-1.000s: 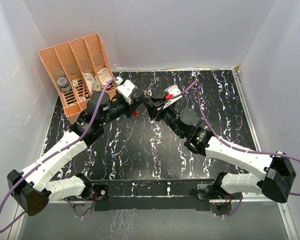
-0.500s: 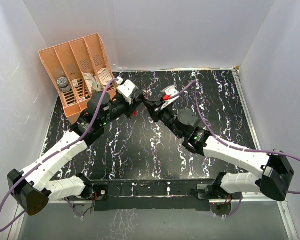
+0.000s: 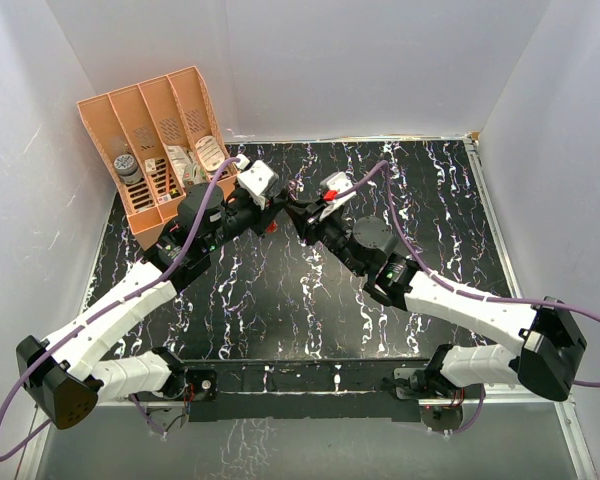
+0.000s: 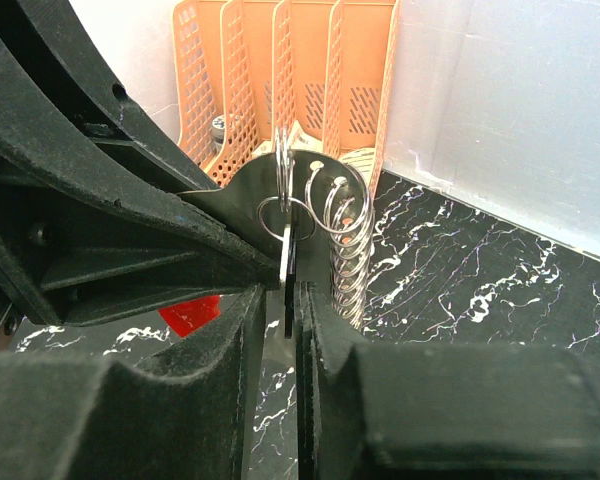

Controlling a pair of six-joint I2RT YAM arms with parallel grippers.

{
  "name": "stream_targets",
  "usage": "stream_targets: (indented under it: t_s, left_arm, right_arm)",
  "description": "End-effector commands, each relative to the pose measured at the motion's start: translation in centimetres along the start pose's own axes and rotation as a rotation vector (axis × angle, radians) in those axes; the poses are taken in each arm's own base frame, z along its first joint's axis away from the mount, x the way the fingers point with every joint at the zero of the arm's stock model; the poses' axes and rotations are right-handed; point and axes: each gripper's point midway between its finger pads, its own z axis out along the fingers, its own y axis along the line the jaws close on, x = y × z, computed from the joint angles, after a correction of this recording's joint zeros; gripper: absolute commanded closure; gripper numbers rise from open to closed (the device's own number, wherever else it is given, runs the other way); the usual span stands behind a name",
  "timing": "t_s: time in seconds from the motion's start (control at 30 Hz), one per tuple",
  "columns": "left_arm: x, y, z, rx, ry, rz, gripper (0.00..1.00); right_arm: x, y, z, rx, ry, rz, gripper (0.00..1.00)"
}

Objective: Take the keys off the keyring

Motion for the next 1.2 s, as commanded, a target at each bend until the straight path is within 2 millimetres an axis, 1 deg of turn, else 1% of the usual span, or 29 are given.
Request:
stream_targets:
  t_s: [0.0, 0.1, 0.33, 0.37, 0.47, 0.6, 0.7, 0.77, 0.8, 0.83, 0.97, 1.0, 1.1, 1.17]
  left_arm:
    - [-3.3, -0.6, -0.6, 0.022, -0.094, 0.015, 1.0]
    - [-3.3, -0.7, -0.7, 0.022, -0.094, 0.016, 1.0]
    - [-3.0, -0.8, -0.6, 0.028, -0.089, 0.009, 1.0]
    - [-3.0, -0.9, -0.6, 0.029, -0.09, 0.009, 1.0]
    - [-2.9, -0.7, -0.5, 0.018, -0.087, 0.011, 1.0]
    - [-2.4, 0.6, -0.5, -0.058, -0.066, 0.011, 1.0]
    - [-2.1, 2.5, -0.8, -0.167, -0.051, 0.001, 1.0]
    - [-1.9, 3.5, -1.3, -0.232, -0.047, -0.001, 1.0]
    - [-1.8, 4.1, -1.6, -0.264, -0.047, -0.001, 0.99]
    - [-1.8, 4.4, -1.8, -0.282, -0.05, 0.0, 0.97]
    - [-1.6, 4.8, -2.3, -0.312, -0.073, 0.001, 0.91]
    - [-1.6, 4.8, -2.4, -0.315, -0.082, -0.001, 0.91]
    - [-1.9, 4.6, -2.6, -0.308, -0.114, -0.012, 0.89]
    - [-2.2, 4.0, -2.6, -0.277, -0.13, -0.019, 0.84]
  right_arm:
    - [-3.4, -0.1, 0.6, 0.014, -0.088, 0.001, 0.83]
    - [-4.0, -0.5, 0.6, 0.039, -0.105, -0.001, 0.84]
    - [-5.1, -0.7, 0.8, 0.05, -0.138, -0.005, 0.85]
    - [-5.3, -0.7, 0.8, 0.049, -0.145, -0.003, 0.86]
    - [-5.6, -0.5, 0.9, 0.043, -0.149, -0.004, 1.0]
    - [-5.5, -0.1, 0.8, 0.018, -0.125, -0.018, 1.0]
    - [-5.0, -0.2, 0.3, 0.015, -0.072, -0.034, 1.0]
    - [-5.2, -0.5, -0.2, 0.028, -0.028, -0.044, 1.0]
    - [-4.7, -0.7, -0.7, 0.036, 0.023, -0.056, 1.0]
    - [-4.6, -0.9, -1.0, 0.044, 0.057, -0.063, 1.0]
    - [-4.6, -1.8, -2.1, 0.085, 0.208, -0.101, 1.0]
    - [-4.8, -2.0, -2.3, 0.096, 0.234, -0.109, 1.0]
    - [-5.6, -2.7, -3.0, 0.138, 0.272, -0.132, 1.0]
    - [-6.3, -3.4, -3.3, 0.174, 0.283, -0.157, 1.0]
